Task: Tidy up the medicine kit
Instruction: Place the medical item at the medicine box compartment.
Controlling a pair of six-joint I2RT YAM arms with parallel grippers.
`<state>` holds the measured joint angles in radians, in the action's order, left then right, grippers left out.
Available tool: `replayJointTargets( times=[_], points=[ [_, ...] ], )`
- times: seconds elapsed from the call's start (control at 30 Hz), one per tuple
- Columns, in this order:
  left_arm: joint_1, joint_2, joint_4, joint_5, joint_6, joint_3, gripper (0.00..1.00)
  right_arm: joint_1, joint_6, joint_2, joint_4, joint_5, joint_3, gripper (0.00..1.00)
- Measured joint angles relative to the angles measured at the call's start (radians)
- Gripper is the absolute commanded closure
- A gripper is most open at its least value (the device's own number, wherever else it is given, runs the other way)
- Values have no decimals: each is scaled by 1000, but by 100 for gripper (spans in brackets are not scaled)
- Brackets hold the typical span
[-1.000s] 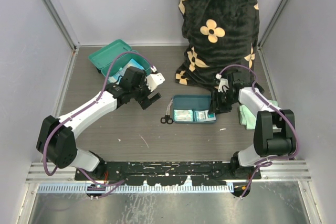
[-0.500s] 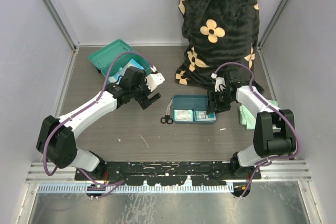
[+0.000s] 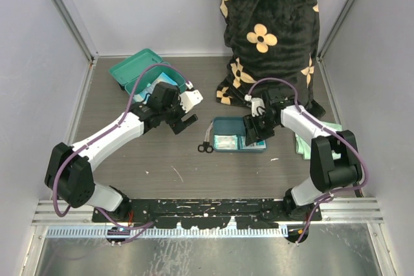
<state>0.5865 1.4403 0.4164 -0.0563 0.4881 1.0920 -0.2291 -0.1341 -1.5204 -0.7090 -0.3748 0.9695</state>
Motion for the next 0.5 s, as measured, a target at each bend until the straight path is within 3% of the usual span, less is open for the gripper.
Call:
replayJointTargets(
  times=[0.5],
  points=[
    [0, -9, -1, 19, 4, 0, 2, -52, -62, -121, -26, 16, 29, 32]
  ],
)
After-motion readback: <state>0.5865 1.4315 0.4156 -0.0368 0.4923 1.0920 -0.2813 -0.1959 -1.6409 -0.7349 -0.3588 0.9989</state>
